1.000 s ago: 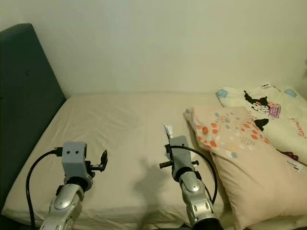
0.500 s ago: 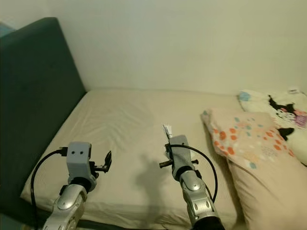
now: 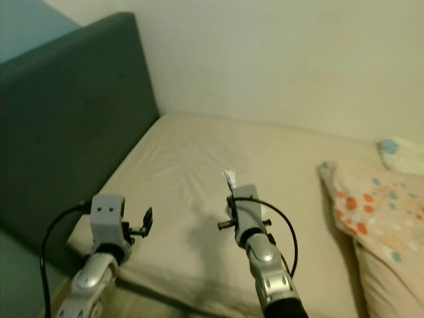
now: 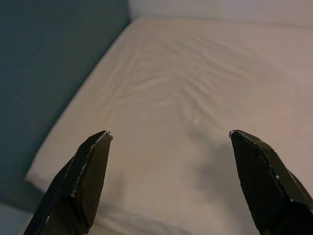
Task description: Clean up the room
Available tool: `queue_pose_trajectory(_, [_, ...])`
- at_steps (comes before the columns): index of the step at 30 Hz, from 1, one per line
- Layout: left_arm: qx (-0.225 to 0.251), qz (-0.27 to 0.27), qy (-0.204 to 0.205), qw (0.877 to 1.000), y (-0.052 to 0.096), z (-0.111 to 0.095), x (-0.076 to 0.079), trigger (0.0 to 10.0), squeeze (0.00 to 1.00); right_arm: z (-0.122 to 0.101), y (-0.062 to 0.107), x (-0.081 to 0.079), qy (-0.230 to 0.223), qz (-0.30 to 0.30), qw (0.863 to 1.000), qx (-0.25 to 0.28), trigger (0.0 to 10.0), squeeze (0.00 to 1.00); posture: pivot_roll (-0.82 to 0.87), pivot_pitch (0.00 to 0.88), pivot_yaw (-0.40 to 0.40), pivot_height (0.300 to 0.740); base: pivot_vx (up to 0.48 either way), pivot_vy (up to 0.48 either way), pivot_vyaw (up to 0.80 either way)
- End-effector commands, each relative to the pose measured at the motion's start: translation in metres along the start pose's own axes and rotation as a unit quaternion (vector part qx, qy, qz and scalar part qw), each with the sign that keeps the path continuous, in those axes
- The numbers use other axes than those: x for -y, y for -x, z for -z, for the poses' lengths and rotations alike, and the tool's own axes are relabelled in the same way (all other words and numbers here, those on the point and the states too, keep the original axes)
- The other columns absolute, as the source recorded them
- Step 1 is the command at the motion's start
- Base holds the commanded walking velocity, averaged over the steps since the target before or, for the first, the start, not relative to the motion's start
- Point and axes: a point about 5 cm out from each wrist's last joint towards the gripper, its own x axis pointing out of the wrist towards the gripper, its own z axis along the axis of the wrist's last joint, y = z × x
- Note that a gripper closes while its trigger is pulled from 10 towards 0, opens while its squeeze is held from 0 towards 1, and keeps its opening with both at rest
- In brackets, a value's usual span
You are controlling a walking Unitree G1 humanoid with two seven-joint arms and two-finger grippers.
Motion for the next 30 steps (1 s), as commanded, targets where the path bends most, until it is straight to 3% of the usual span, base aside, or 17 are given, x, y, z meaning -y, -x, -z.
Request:
queue_pose_trajectory(1, [-0.01,-0.005,0.0,1.0,0.0021,0.0035,-0.0024,10.0,0.0,0.0055,0.0011,-0.0006,-0.006,-0.002,1.0,-0.012,10.0,0.0,-0.01,0.075,-0.046,0.74,0.0,0.0,0.8])
queue_pose_trajectory(30, [-0.018,-0.01,-0.002,1.0,0.0022,0.0038,-0.0034,10.0,0.0,0.0036,-0.002,-0.0002,-0.006,-0.009,1.0,-0.013,10.0,0.0,0.0,0.07,-0.056,0.74,0.0,0.0,0.8])
